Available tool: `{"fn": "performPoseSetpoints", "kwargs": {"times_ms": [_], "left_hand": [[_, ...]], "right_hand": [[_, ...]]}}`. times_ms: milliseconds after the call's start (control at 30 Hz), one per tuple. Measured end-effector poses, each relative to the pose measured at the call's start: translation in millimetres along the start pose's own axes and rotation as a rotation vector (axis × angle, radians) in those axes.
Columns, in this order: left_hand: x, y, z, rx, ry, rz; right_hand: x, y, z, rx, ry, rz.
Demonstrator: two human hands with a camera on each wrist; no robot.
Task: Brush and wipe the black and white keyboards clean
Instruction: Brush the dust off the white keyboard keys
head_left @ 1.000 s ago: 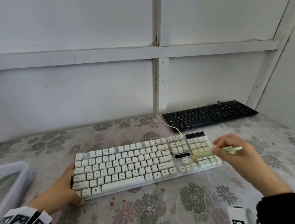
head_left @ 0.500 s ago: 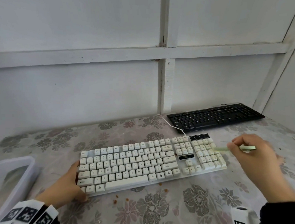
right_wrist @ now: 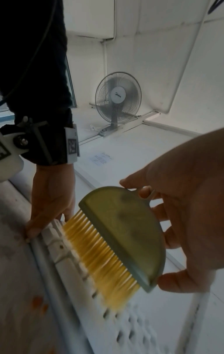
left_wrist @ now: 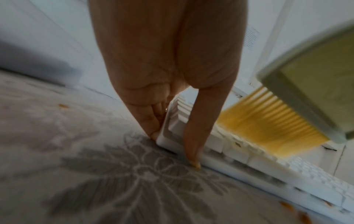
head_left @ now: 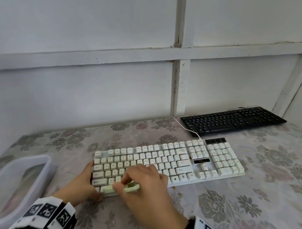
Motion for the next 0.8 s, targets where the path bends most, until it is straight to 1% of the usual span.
{"fn": "performPoseSetpoints", "kwargs": {"times_ms": [133,300,367,467,600,667,733,800], "left_hand": [[0.1,-2.1,3.0,-0.040,-0.053,-0.003],[-3.0,4.1,23.5,-0.101,-0.252,0.035],[-2.5,2.4,16.7,-0.097,-0.225,0.016],[2.3,-5.5,-3.8,-0.079,-0.096,-0.008],[3.3,-5.3,-8.4,-0.024,-0.079,-0.004],[3.0,-4.9,-7.5,-0.018,-0.077,-0.005],[3.6,-6.7,-7.8,-0.032,-0.105,0.000],[3.2,-7.4,-8.5,-0.030,-0.100,-0.003]], "right_hand": [[-11.8,-7.1,-18.0,0.000,0.019,-0.063],[-22.3,-6.8,-31.0,0.008,0.093,-0.153],[-23.1,-7.8,-28.4,-0.012,0.104,-0.163],[-17.4,-9.9,-15.2,-0.067,0.113,-0.170],[-1.6,-10.5,-10.1,-0.048,0.141,-0.089],[1.9,-9.9,-17.7,-0.019,0.065,-0.053],[-2.2,-8.5,-21.5,-0.033,-0.050,-0.077],[-4.3,-7.9,-17.4,-0.063,-0.102,-0.089]]}}
Point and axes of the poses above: each hand's wrist, its own y-axis away from the middle knuckle, its own x-axis out of the back of the hand, z = x × y, the point moved 10 cm from there along -y, towards the middle knuckle, and after that the axes turned 1 degree about y, right-handed, at the moved point
